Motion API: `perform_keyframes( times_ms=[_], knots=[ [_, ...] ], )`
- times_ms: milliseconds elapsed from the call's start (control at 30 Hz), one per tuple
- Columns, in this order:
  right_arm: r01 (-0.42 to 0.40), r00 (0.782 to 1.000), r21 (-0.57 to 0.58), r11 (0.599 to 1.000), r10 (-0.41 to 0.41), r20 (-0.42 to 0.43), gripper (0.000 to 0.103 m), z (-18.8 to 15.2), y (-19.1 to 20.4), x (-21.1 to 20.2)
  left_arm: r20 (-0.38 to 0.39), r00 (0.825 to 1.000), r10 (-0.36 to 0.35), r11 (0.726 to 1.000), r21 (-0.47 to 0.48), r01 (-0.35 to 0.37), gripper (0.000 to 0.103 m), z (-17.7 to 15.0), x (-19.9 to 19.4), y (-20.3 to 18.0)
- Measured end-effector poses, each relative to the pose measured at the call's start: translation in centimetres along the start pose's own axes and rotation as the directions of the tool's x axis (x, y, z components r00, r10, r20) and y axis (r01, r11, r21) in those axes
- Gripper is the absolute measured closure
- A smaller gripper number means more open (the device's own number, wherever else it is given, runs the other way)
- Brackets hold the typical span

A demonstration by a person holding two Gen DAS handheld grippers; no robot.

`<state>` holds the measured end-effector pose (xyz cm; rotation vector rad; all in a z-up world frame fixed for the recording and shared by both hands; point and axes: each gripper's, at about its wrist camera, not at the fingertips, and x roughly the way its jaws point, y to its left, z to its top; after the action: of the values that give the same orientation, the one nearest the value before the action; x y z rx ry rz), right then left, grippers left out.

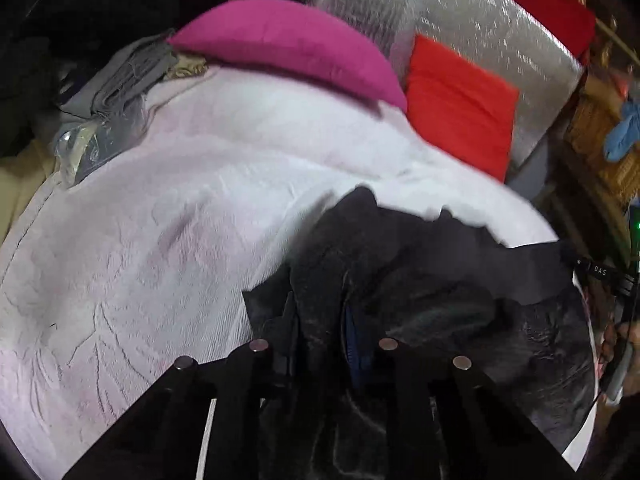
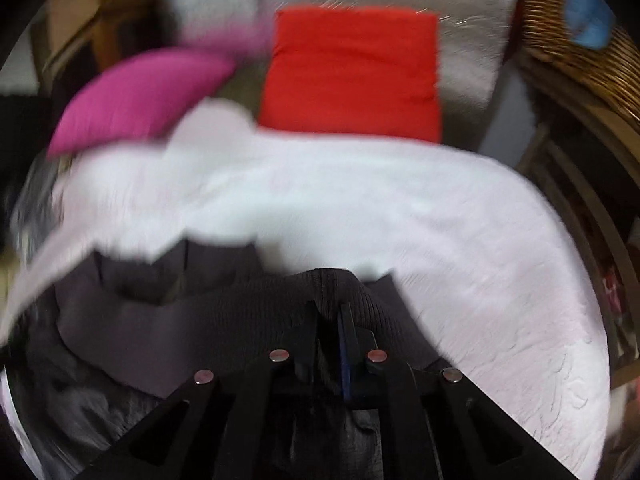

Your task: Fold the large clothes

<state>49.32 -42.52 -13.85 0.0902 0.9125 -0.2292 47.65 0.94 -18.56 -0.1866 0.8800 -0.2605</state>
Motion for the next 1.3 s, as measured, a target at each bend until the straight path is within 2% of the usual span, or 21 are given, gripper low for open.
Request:
perform_keyframes(
  times_ms=[67,167,267,367,500,567,733,800,833,867,933,1000,1100,1233,1300],
  knots=[
    [0.01,1.0,0.097,0.995,-0.013,0.027,0.094,0.4,-2.1,0.3,0.015,1.0,-0.003,0.999,-0.045,0.004,0.082,0.4,0.7,0.1],
    [0.043,0.999,0.163,0.986,-0.045,0.009,0.094,-0.2,-3.5,2.7,0.002,1.0,0.028,0.994,-0.104,-0.028,0.079,0.3,2.7,0.0],
    [0.05,0.996,0.198,0.979,-0.034,-0.083,0.094,-1.6,-3.8,6.7,-0.019,0.993,0.113,0.993,-0.041,-0.113,0.076,0.1,4.2,-1.2],
    [0.045,0.992,0.204,0.978,-0.02,-0.124,0.092,-1.8,-3.7,8.3,-0.022,0.992,0.125,0.991,-0.051,-0.126,0.069,0.1,4.6,-0.7],
    [-0.036,0.991,0.291,0.956,0.072,-0.116,0.091,-1.4,-5.1,6.7,-0.037,0.993,0.115,0.988,-0.095,-0.118,0.066,0.0,4.4,0.3],
    [-0.067,0.992,0.334,0.94,0.099,-0.08,0.091,-1.3,-5.9,5.1,-0.028,0.991,0.132,0.987,-0.084,-0.134,0.065,-0.1,4.0,0.0],
    [-0.144,0.989,0.319,0.937,0.147,0.015,0.088,-1.2,-5.6,0.4,0.042,0.983,0.177,0.983,-0.049,-0.175,0.063,-0.3,1.4,-1.2],
    [-0.19,0.982,0.301,0.934,0.187,0.04,0.084,-1.6,-5.2,-1.7,0.092,0.982,0.168,0.986,-0.025,-0.166,0.05,-0.3,0.1,-1.8],
    [-0.203,0.979,0.289,0.935,0.199,0.043,0.08,-1.6,-5.0,-2.2,0.114,0.98,0.166,0.986,-0.011,-0.165,0.041,-0.4,-0.6,-2.3],
    [-0.217,0.976,0.261,0.94,0.214,0.04,0.075,-1.7,-4.2,-2.6,0.123,0.978,0.168,0.986,-0.009,-0.168,0.036,-0.4,-1.0,-2.4],
    [-0.27,0.962,0.179,0.946,0.272,0.012,0.07,-1.8,-1.6,-3.5,0.127,0.974,0.187,0.982,-0.03,-0.185,0.036,-0.6,-1.6,-2.2],
    [-0.346,0.935,0.083,0.935,0.351,-0.056,0.07,-1.5,2.9,-3.3,0.089,0.97,0.226,0.974,-0.048,-0.223,0.036,-0.5,-1.3,-1.6],
    [-0.437,0.886,0.008,0.899,0.432,-0.167,0.07,-1.2,9.3,-1.6,0.014,0.962,0.272,0.96,-0.078,-0.271,0.036,-0.7,-0.5,0.2],
    [-0.449,0.862,-0.061,0.892,0.414,-0.291,0.07,-1.3,16.9,2.8,-0.027,0.954,0.299,0.953,-0.049,-0.3,0.036,-1.1,0.0,1.2],
    [-0.416,0.874,-0.061,0.908,0.38,-0.304,0.07,-1.4,19.2,5.3,-0.05,0.949,0.312,0.95,-0.012,-0.313,0.036,-1.4,0.7,1.2]
  ],
)
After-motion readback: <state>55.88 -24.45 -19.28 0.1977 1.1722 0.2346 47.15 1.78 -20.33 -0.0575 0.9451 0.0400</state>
